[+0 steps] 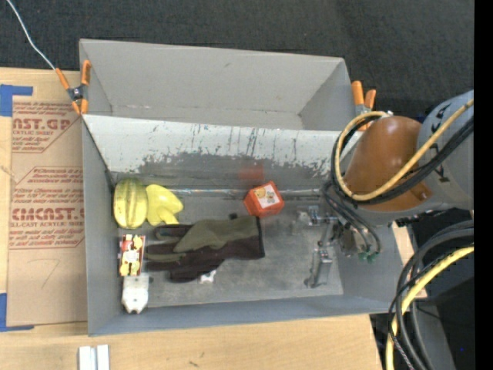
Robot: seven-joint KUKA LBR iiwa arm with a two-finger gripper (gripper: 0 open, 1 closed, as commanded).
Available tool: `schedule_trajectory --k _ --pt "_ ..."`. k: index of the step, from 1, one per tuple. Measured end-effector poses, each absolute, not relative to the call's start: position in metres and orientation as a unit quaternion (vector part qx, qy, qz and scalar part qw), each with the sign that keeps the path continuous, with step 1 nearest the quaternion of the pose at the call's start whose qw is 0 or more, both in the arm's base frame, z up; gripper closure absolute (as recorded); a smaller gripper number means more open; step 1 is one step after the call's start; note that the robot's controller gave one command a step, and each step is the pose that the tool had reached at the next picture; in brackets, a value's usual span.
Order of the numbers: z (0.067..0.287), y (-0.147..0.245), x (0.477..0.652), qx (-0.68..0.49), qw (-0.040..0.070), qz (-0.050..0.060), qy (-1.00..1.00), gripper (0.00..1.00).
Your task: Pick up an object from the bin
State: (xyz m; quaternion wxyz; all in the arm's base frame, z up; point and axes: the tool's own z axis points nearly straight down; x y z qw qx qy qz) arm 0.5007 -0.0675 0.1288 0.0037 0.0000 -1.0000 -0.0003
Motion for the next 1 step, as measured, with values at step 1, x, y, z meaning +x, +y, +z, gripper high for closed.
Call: schedule_trajectory --k 1 --pt "0.1334 -0.0672 0.5026 0.000 0.000 0.000 -1.000 0.00"
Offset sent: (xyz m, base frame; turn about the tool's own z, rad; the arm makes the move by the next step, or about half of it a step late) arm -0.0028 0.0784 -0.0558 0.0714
